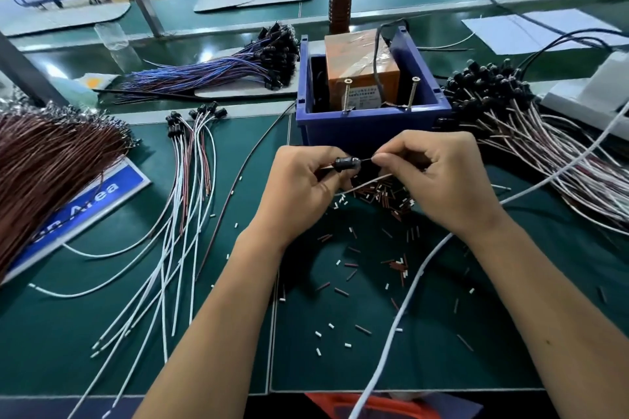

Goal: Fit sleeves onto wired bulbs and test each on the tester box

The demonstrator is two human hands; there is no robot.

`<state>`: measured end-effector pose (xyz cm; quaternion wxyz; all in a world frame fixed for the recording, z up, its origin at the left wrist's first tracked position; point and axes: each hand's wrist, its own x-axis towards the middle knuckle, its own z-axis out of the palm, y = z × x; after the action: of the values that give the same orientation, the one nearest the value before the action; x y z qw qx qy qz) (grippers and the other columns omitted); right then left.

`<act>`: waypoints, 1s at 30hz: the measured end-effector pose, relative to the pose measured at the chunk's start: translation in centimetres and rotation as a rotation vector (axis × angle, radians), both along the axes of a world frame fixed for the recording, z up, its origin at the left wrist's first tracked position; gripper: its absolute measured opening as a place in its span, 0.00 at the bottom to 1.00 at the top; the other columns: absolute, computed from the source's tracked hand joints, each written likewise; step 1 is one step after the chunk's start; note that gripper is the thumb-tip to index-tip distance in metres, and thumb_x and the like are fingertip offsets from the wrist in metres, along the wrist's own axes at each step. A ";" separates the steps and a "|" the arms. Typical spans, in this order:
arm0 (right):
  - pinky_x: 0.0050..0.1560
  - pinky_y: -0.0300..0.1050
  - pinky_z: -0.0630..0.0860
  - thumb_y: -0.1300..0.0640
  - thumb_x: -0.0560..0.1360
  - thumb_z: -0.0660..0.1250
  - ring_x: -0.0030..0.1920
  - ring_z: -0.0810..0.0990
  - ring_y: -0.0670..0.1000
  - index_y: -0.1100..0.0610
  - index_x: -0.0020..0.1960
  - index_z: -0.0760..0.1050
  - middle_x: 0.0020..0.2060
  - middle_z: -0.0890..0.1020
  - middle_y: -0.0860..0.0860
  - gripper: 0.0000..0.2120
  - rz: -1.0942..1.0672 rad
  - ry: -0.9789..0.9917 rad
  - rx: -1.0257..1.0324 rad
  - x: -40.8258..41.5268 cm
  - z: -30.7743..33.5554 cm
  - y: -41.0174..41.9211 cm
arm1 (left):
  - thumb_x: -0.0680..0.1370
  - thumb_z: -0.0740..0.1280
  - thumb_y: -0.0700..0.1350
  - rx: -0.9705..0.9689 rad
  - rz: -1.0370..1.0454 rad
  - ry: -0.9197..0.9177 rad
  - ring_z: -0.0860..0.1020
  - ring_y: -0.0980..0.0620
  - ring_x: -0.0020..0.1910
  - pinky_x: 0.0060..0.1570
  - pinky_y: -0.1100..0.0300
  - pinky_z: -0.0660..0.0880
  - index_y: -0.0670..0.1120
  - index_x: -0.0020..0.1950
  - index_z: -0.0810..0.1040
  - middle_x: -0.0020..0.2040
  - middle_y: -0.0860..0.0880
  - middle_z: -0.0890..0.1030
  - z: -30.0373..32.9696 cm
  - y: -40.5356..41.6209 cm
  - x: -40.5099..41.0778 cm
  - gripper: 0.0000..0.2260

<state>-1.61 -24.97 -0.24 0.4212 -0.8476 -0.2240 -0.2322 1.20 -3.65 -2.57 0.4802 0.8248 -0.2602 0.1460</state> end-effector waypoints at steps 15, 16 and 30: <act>0.29 0.35 0.70 0.56 0.76 0.76 0.28 0.75 0.48 0.55 0.53 0.82 0.38 0.86 0.58 0.07 0.307 0.540 0.218 0.4 1.3 -5.6 | 0.79 0.74 0.41 -0.173 0.029 0.027 0.78 0.60 0.32 0.36 0.68 0.70 0.43 0.44 0.87 0.36 0.51 0.86 0.7 1.6 0.0 0.05; 0.28 0.36 0.66 0.55 0.75 0.75 0.28 0.71 0.48 0.55 0.55 0.82 0.40 0.86 0.61 0.10 0.400 0.635 0.251 0.4 1.4 -6.5 | 0.79 0.74 0.41 -0.188 0.029 0.029 0.78 0.60 0.32 0.36 0.68 0.70 0.44 0.44 0.87 0.36 0.51 0.86 0.7 1.6 0.0 0.05; 0.37 0.39 0.77 0.50 0.75 0.77 0.33 0.80 0.50 0.56 0.53 0.87 0.42 0.87 0.56 0.11 0.706 0.591 0.627 -0.2 1.1 -3.7 | 0.81 0.69 0.39 -0.578 -0.187 0.176 0.67 0.61 0.25 0.28 0.69 0.65 0.38 0.52 0.86 0.43 0.47 0.87 2.3 0.8 -0.9 0.06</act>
<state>-1.83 -28.67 0.86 0.7503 -0.5844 -0.2868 0.1153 0.28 -2.89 -0.25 0.7267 0.6363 -0.2402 0.0968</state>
